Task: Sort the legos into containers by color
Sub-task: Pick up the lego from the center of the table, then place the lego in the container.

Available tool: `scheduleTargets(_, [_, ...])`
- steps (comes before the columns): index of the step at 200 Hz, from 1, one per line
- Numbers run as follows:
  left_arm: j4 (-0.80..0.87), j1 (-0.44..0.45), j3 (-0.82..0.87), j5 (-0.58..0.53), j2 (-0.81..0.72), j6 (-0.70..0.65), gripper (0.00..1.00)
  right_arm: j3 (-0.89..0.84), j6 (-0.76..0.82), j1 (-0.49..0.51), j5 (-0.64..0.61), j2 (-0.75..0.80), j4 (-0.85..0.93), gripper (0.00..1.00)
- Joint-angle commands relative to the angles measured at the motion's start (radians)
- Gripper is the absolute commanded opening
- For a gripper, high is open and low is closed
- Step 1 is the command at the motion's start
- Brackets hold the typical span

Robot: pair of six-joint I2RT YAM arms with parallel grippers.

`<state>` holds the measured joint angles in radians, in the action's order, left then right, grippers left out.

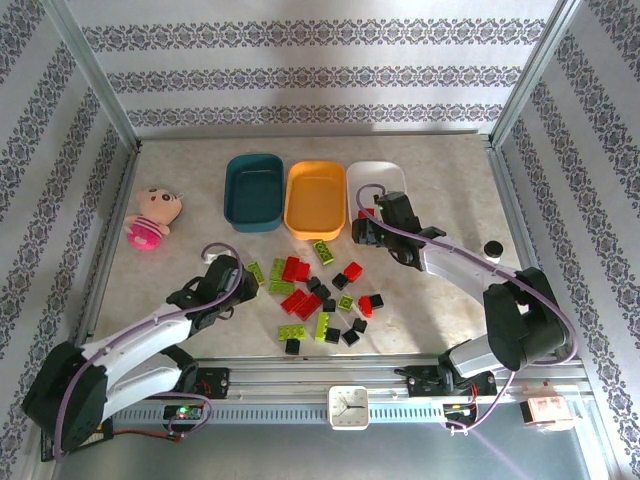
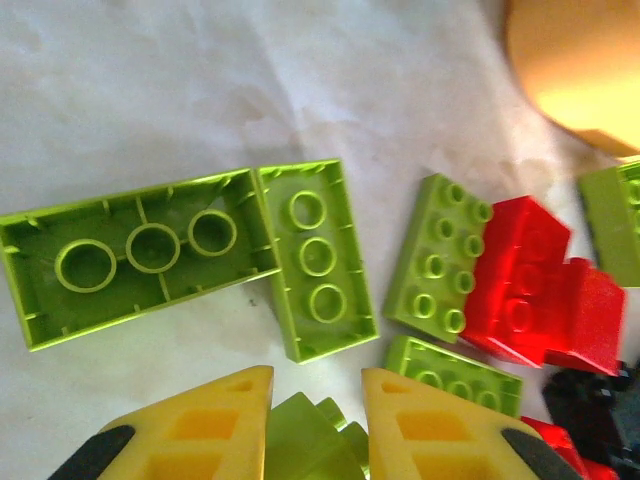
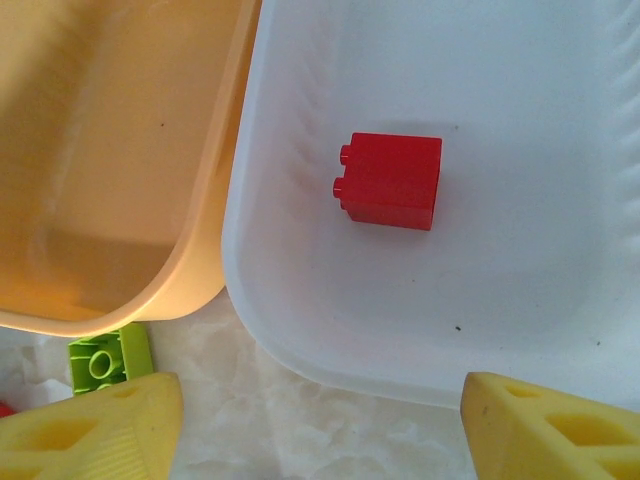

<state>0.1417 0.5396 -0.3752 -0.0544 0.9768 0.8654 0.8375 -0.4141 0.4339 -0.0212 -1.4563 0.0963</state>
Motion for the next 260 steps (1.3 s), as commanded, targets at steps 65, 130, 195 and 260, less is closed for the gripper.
scheduleTargets(65, [0.060, -0.193, -0.485, 0.006, 0.259, -0.207, 0.16, -0.044, -0.032, -0.001, 0.015, 0.055, -0.021, 0.73])
scheduleTargets(130, [0.095, -0.315, -0.855, -0.015, 0.722, -0.276, 0.15, -0.111, -0.048, 0.033, 0.055, 0.122, -0.018, 0.73])
scheduleTargets(195, [0.193, -0.320, -1.014, -0.016, 0.882, -0.302, 0.51, -0.163, -0.006, 0.105, 0.119, 0.205, 0.015, 0.76])
scheduleTargets(260, [0.053, -0.287, -0.703, 0.115, 0.488, -0.261, 0.74, -0.068, 0.089, 0.231, 0.085, 0.108, 0.015, 0.75])
